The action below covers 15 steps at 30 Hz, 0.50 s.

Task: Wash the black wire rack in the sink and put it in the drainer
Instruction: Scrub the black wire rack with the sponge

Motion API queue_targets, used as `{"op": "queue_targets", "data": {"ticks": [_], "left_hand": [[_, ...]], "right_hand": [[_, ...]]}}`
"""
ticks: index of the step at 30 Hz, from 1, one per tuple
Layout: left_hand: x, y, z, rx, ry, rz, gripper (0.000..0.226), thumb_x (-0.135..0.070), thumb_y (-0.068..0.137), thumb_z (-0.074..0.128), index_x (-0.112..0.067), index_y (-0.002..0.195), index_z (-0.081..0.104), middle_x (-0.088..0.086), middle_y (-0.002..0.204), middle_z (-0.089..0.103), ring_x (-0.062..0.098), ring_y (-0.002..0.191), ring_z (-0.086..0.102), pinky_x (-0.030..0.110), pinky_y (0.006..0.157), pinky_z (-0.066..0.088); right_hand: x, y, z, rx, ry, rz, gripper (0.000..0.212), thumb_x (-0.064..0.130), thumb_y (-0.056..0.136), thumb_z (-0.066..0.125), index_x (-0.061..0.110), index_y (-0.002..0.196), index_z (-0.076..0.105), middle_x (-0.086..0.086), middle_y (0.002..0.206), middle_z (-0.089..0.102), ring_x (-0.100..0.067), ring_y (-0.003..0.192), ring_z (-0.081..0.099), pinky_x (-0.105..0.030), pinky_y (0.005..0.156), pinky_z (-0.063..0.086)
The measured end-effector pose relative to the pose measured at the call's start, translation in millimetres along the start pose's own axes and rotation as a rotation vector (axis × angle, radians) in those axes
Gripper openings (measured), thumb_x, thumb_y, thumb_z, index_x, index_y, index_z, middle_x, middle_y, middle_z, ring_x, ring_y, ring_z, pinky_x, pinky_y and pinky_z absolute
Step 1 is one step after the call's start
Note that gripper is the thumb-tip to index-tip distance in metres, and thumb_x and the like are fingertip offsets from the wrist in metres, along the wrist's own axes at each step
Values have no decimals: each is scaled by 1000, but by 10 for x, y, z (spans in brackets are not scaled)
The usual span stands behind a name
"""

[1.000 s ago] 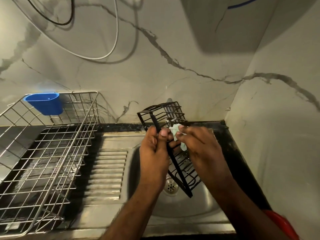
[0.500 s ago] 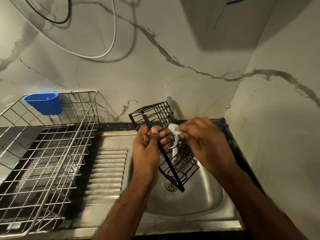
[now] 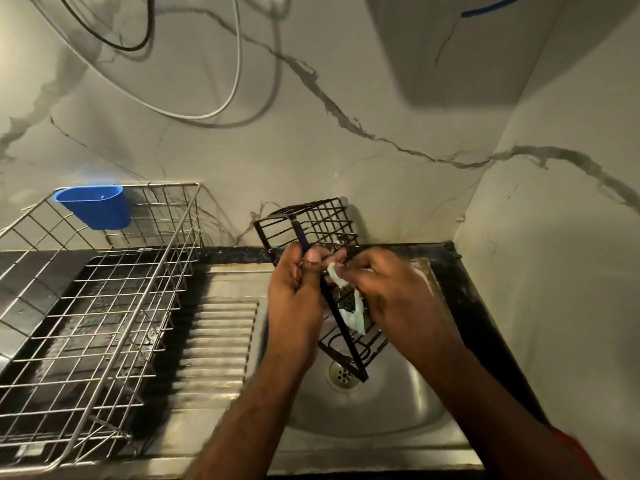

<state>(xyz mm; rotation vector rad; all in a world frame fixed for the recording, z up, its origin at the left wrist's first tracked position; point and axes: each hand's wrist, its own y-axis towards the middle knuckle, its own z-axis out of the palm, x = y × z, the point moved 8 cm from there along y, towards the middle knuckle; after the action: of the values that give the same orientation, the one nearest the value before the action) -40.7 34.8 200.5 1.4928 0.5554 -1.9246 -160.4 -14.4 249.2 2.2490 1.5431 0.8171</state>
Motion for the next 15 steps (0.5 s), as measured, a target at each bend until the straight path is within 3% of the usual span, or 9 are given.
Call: {"op": "queue_targets", "data": {"ticks": [2,6,8,11,13,15], "left_hand": [[-21,36,-26,-4,-26,8,17,-21,108,47,-9,103,58,14,109,77,31,107,73,47,89,59],[-60,59,-31,7,9,47,17,-21,108,45,-14,99,58,10,107,78,27,105,74,33,81,60],[-67,41,-12,14,13,46,18,-22,109,44,-14,99,58,12,107,77,30,105,74,44,87,59],[-100,-16,50,29,72,70,21,-25,109,44,-13,98,57,11,104,78,31,100,75,57,89,58],[-136,-67,113,46,134,106,23,-27,108,43,-10,101,57,8,101,79,28,94,77,58,84,60],[-199,-112,155,50,178,171,26,-29,108,43,-10,101,59,3,96,79,25,89,77,54,76,62]], "right_hand": [[-124,-82,142,84,-27,-12,33,22,94,54,22,122,70,-1,109,63,-14,92,61,-31,70,56],[-279,-99,158,113,-76,-22,29,12,82,75,24,109,74,0,106,62,-16,87,61,-34,61,58],[-302,-1,-48,-2,25,36,24,11,87,71,22,109,73,1,107,59,-14,89,58,-32,62,57],[-308,201,-432,-310,90,100,24,14,94,61,14,115,73,-2,101,58,-16,89,57,-32,67,55],[-293,316,-550,-438,90,108,25,11,95,62,10,118,72,-3,101,58,-15,89,57,-29,71,53],[-266,390,-541,-454,117,97,23,8,96,62,8,118,71,-5,103,59,-16,93,58,-30,75,53]]}}
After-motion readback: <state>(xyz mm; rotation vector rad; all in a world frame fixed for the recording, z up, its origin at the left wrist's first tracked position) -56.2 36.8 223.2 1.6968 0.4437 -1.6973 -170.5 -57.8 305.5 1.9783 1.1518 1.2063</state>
